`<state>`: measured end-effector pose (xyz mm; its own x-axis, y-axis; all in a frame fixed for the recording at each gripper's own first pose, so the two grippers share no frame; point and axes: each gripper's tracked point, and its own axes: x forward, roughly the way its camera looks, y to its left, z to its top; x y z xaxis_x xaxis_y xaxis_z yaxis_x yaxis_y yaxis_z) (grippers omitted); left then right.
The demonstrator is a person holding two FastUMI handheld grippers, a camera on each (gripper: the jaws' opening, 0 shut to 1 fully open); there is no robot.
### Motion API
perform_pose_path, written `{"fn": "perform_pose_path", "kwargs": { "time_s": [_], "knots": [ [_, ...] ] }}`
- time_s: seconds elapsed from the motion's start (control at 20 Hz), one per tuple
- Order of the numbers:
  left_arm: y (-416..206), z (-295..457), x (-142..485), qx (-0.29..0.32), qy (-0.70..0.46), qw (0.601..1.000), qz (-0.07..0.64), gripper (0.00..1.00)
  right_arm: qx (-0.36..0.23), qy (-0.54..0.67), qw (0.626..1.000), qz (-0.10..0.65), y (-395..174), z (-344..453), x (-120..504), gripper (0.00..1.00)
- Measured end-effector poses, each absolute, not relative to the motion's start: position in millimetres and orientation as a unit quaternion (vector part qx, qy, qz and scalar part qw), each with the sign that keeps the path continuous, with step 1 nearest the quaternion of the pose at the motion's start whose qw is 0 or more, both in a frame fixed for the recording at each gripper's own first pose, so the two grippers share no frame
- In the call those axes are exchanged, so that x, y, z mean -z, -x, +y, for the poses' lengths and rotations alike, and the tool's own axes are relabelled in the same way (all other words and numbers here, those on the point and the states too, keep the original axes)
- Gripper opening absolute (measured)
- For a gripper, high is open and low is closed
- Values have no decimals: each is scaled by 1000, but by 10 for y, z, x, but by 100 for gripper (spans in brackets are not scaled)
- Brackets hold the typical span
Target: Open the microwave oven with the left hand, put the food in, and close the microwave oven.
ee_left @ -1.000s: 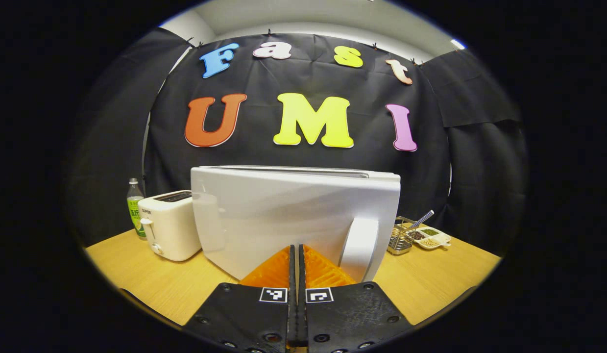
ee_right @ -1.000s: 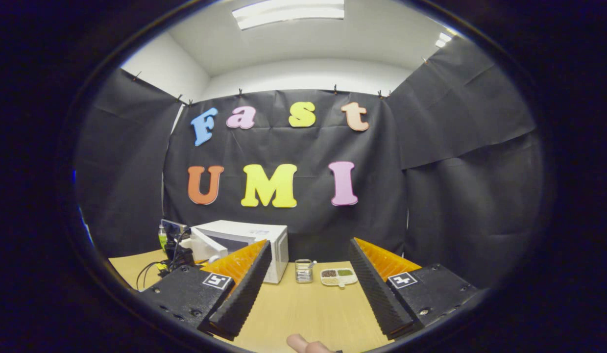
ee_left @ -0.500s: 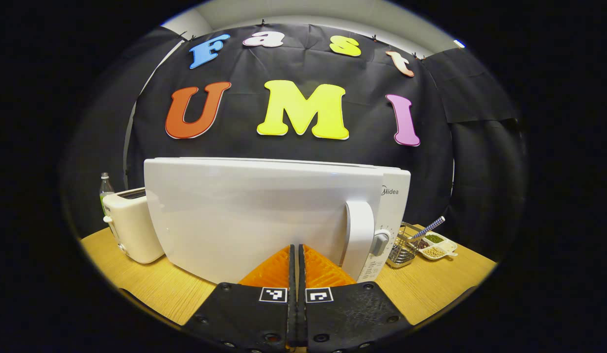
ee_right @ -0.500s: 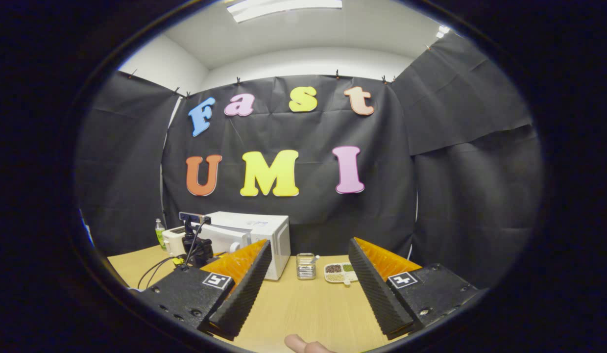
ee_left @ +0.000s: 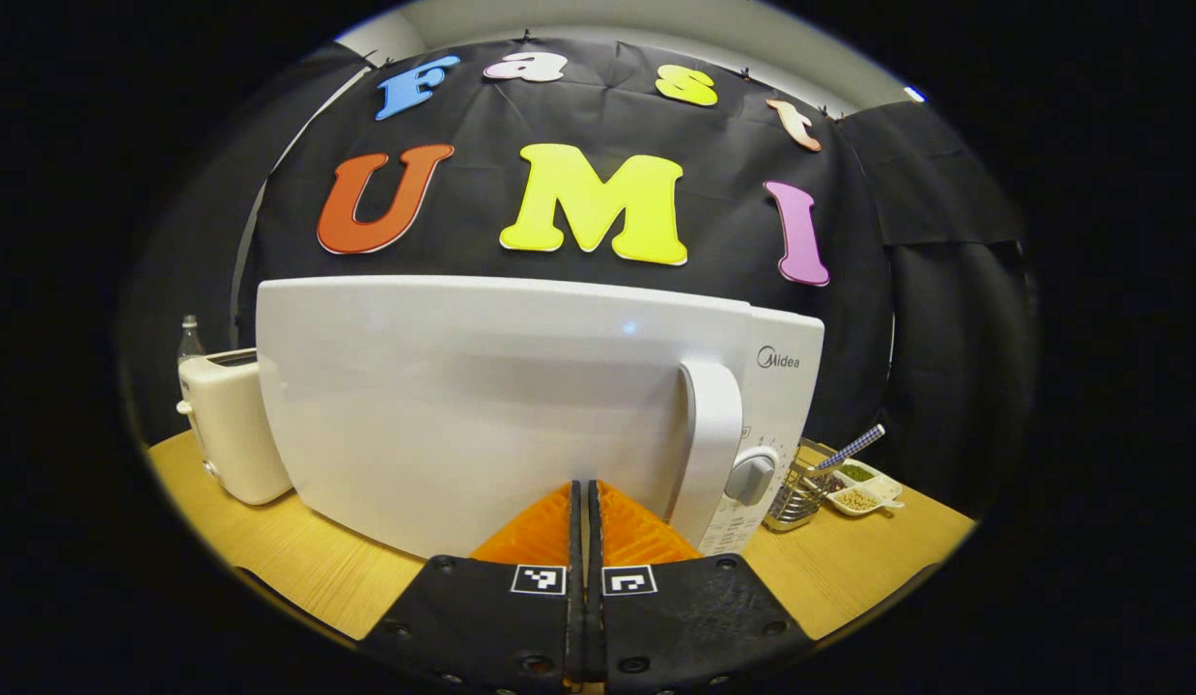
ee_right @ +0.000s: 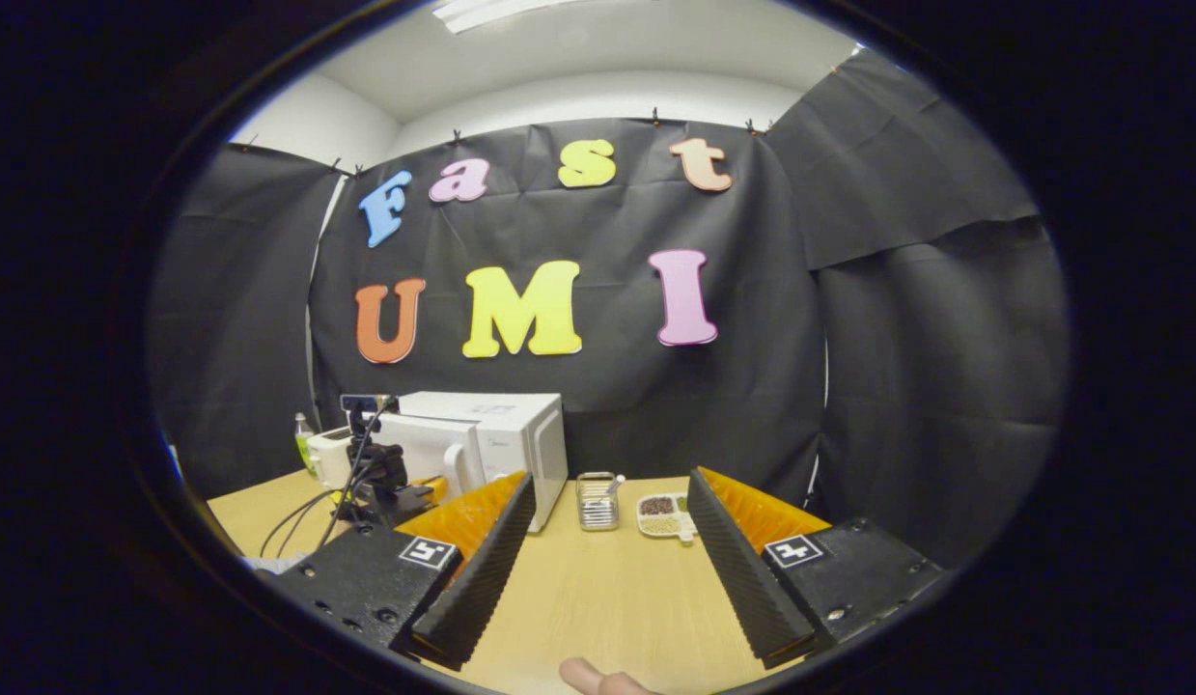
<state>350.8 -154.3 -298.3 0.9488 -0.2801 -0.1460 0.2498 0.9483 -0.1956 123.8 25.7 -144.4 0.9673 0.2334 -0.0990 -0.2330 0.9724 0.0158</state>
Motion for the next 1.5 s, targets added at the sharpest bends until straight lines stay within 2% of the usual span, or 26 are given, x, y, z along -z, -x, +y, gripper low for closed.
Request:
{"fn": "perform_pose_path", "kwargs": {
  "time_s": [0.05, 0.1, 0.25, 0.3, 0.35, 0.4, 0.65, 0.7, 0.75, 0.8, 0.85, 0.9, 0.95, 1.2, 1.25, 1.4, 1.45, 1.5],
  "knots": [
    [-3510, -1591, 2960, 145, 103, 981, 83, 0, -118, 5, 992, 49, -1251, 277, 1512, 92],
    [-3536, -1597, 2936, 146, 110, 980, 78, 0, -119, 12, 992, 51, -1271, 289, 1584, 100],
    [-3561, -1593, 2933, 144, 99, 982, 73, 0, -129, 16, 990, 52, -1328, 332, 1728, 100],
    [-3558, -1594, 2941, 142, 87, 984, 70, 0, -131, 13, 990, 57, -1366, 327, 1777, 92],
    [-3568, -1589, 2943, 140, 74, 985, 67, 0, -132, 8, 989, 63, -1397, 306, 1829, 92],
    [-3574, -1587, 2945, 136, 65, 986, 65, 0, -132, 6, 989, 65, -1420, 294, 1857, 100],
    [-3714, -1582, 2952, 91, 0, 993, 70, 0, -129, -7, 989, 69, -1510, 222, 1950, 100],
    [-3685, -1585, 3062, 79, -9, 992, 101, 0, -128, -8, 989, 73, -1520, 208, 1974, 100],
    [-3706, -1587, 2964, 69, -15, 994, 86, 0, -125, -9, 989, 76, -1523, 190, 1996, 100],
    [-3699, -1570, 2996, 61, -25, 993, 97, 0, -121, -8, 990, 77, -1535, 175, 1999, 92],
    [-3685, -1570, 2982, 57, -28, 994, 93, 0, -118, -7, 990, 79, -1534, 153, 2005, 92],
    [-3690, -1583, 2994, 59, -27, 993, 99, 0, -115, -5, 990, 81, -1525, 144, 2011, 100],
    [-3667, -1588, 3047, 62, -21, 992, 111, 0, -112, -4, 990, 82, -1501, 139, 2013, 92],
    [-3363, -1464, 2926, 37, -23, 991, 130, 0, -100, 0, 991, 88, -1383, 126, 1970, 92],
    [-3239, -1437, 2894, 31, -26, 990, 136, 0, -97, 0, 991, 90, -1354, 129, 1959, 100],
    [-2772, -1412, 2726, 19, -25, 989, 147, 0, -92, 1, 992, 92, -1234, 151, 1890, 100],
    [-2620, -1378, 2628, 15, -28, 990, 139, 0, -93, 1, 992, 90, -1172, 174, 1852, 92],
    [-2481, -1339, 2538, 12, -36, 992, 124, 1, -94, 2, 992, 85, -1118, 189, 1801, 100]
  ]
}}
